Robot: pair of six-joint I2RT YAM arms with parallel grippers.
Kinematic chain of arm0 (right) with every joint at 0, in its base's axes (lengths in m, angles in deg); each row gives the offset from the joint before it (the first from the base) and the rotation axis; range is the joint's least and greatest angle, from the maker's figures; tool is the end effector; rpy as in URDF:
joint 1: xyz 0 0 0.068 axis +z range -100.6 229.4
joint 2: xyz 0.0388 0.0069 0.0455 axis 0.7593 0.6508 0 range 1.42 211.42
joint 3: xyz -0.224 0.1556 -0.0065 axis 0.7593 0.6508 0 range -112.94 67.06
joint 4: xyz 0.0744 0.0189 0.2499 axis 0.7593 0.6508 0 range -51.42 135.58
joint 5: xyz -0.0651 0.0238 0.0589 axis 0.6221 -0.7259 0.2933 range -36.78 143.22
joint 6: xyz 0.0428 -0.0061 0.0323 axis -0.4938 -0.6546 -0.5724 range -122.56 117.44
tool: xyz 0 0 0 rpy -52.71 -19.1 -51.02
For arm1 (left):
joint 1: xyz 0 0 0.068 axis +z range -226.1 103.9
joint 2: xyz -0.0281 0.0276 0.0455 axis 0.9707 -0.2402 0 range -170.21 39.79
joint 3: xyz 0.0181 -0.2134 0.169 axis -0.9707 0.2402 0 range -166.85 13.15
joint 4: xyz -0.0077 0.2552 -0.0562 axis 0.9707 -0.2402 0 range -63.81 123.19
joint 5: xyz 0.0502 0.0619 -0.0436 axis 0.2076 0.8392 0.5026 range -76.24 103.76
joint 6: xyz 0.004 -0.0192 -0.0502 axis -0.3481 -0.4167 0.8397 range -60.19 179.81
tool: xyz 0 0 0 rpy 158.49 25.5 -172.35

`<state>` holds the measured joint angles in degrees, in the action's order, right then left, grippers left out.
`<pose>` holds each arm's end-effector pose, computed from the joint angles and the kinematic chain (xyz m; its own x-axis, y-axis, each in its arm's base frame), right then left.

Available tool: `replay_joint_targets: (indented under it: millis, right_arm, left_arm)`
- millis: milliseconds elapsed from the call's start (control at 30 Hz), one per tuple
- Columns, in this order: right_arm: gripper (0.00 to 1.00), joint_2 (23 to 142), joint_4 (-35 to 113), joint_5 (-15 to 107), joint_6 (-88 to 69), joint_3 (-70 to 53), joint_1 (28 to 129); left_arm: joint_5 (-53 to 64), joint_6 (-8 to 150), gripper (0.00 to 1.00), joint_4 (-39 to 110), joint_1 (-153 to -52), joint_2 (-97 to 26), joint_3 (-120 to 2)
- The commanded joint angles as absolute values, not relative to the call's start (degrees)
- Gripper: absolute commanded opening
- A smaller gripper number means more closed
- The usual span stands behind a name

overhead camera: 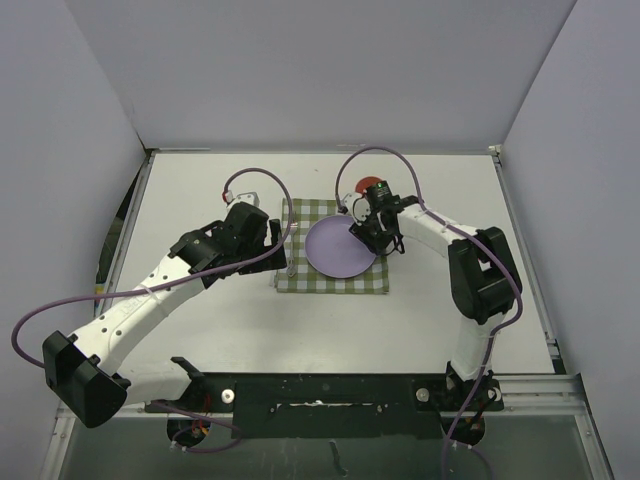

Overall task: Set the dinner table for one person
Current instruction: Adjust the plate on the napkin.

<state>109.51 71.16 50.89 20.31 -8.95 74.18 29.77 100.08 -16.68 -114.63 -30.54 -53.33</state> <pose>0.3520 0.1640 0.1860 -0.5872 -0.6988 -0.4086 -0.7193 0.6819 -0.1326 0.1967 -0.1441 0.3183 -0.7857 -0.1688 -0.5952 -0.0483 0.9759 -0.2129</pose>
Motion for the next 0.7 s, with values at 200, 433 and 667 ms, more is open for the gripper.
replay_joint_targets:
  millis: [200, 433, 667]
  right_arm:
    - [0.31, 106.9, 68.8, 48.5, 20.2, -9.2, 73.9]
    - [0.18, 107.8, 68.9, 47.6, 20.1, -10.0, 74.0]
    - [0.12, 108.7, 68.5, 47.5, 20.0, -12.7, 74.1]
  left_arm:
    - [29.8, 100.4, 0.98, -14.5, -114.3, -29.0, -53.8]
    - [29.7, 100.3, 0.98, -14.4, -114.3, -29.1, -53.6]
    - [29.6, 100.2, 0.98, -14.6, -114.2, -29.2, -53.7]
